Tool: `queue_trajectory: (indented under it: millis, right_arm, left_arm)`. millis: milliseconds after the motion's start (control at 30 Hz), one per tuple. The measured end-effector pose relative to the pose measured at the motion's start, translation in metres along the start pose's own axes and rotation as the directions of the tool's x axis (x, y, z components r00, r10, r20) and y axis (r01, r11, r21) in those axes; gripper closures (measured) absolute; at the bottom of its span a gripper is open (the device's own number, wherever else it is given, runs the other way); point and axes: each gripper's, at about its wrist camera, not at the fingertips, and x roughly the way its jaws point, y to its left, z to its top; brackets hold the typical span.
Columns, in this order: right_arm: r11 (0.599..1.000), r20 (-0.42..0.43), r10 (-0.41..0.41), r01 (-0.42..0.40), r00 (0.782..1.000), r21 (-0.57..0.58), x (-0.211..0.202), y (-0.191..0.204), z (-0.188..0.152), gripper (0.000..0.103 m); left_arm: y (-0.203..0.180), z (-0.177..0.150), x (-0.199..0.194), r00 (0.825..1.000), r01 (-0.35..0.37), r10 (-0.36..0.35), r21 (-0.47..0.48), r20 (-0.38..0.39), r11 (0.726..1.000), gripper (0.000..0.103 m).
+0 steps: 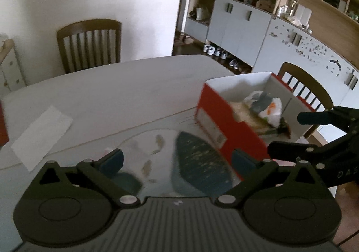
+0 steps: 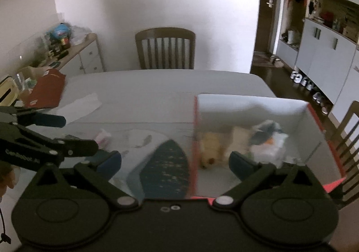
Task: Organize objects
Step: 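Move both tools back from the box to the tape dispenser and pink packet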
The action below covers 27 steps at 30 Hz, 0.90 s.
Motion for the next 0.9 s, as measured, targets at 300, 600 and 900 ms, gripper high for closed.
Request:
queue_trajectory:
  millis: [300,600,900]
  right_arm:
    - [0.999,-0.036,0.013,-0.015,0.999,-0.047,0.031,0.057,0.011,0.0]
    - [0.995,-0.093,0.022,-0.031,0.995,-0.098,0.076,0.097,0.018,0.001]
    - [0.99,-0.158,0.025,-0.047,0.987,-0.135,0.121,0.121,0.021,0.001]
  left_arm:
    - [0.066,-0.026,-0.008,0.998,-0.066,0.066,-0.044,0.0,0.997,0.0]
    - [0.124,-0.046,-0.003,0.991,-0.13,0.13,-0.069,-0.002,0.989,0.0]
    - [0.155,-0.065,0.031,0.987,-0.158,0.157,-0.031,-0.041,0.987,0.0]
